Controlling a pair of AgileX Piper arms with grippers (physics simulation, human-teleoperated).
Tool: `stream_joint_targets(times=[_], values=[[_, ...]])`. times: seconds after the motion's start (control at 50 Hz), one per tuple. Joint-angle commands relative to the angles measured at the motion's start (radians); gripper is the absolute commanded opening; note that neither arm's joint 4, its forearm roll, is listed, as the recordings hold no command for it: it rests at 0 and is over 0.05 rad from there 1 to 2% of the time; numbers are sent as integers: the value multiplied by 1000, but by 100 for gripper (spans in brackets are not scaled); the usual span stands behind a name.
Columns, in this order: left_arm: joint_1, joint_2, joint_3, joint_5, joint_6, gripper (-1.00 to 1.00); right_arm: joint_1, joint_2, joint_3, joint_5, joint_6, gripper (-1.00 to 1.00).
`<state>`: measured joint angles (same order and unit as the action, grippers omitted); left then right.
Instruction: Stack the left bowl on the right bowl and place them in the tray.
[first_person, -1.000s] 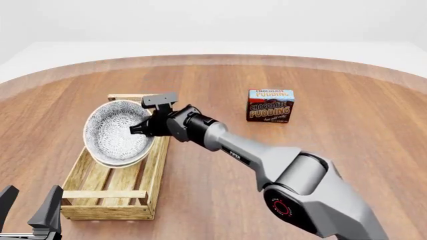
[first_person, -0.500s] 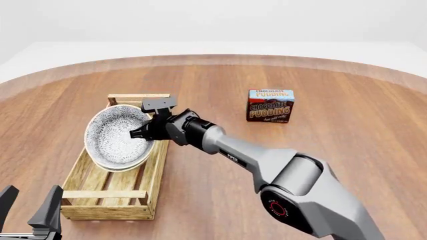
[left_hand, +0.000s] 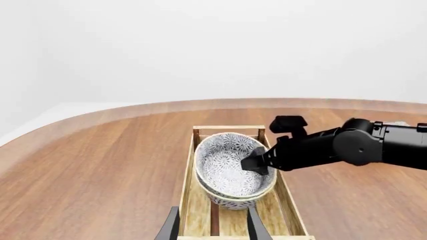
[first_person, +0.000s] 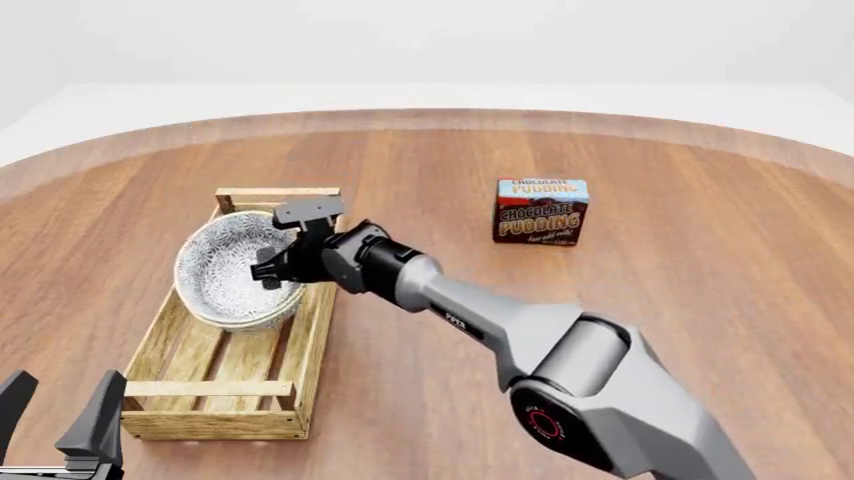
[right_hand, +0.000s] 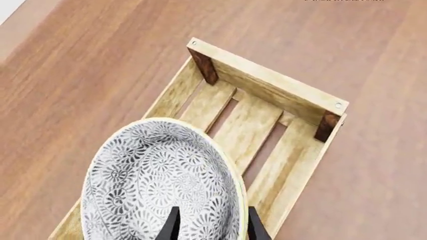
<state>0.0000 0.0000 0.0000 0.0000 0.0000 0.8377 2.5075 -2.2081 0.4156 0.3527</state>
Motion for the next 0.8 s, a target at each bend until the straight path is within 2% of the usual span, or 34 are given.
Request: stream_joint_targets(times=[0.02,0.5,0.8], values=[[0,0,0,0,0,100,15,27,-8,15,-19,100],[0,0,0,0,0,100,-21,8,-26,61,-64,100],[0,0,0,0,0,100,-77,-61,33,72,-71,100]])
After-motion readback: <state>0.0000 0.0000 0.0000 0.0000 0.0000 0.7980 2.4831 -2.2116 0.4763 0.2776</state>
